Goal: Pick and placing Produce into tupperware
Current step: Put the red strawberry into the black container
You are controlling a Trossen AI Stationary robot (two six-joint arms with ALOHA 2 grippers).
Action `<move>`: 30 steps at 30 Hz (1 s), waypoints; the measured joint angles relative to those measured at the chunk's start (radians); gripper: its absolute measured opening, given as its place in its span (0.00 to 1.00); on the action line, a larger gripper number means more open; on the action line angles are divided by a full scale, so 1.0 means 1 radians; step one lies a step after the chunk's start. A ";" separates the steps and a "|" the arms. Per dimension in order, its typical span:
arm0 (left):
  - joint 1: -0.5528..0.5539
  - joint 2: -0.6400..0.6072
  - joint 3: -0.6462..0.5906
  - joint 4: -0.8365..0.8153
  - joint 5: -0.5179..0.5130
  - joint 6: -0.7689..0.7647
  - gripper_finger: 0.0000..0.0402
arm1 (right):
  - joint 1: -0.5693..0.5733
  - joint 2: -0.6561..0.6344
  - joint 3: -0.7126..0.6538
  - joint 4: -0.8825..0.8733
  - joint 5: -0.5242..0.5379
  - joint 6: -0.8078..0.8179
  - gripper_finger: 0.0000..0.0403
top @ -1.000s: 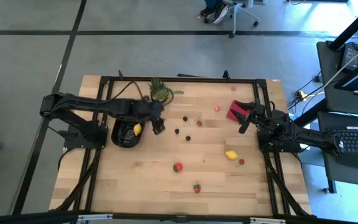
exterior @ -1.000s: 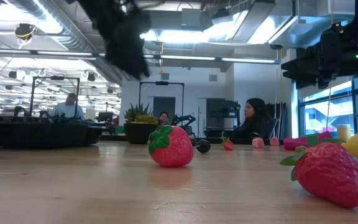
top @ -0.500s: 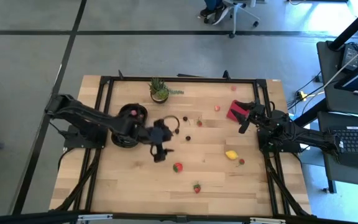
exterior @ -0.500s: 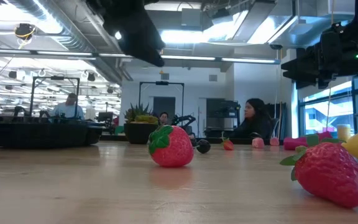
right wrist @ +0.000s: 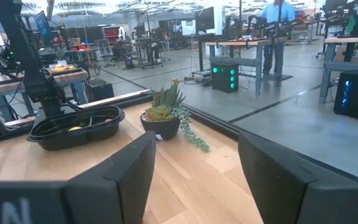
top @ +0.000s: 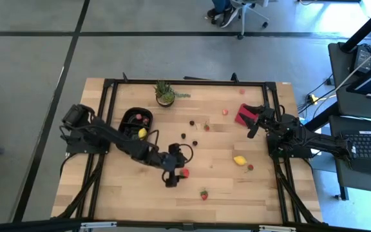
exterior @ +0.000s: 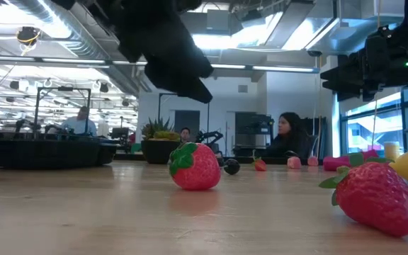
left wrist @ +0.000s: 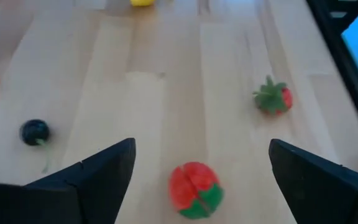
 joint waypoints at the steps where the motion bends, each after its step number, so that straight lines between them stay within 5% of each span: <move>1: -0.009 0.000 0.000 0.005 -0.005 -0.003 0.89 | 0.000 0.000 0.000 0.000 0.000 0.000 0.58; 11: -0.083 0.035 0.000 0.060 -0.213 -0.030 0.88 | 0.000 0.000 0.000 -0.001 0.000 0.001 0.58; 30: -0.107 0.201 0.000 0.140 -0.288 -0.128 0.88 | 0.000 0.000 0.000 -0.001 0.000 0.018 0.58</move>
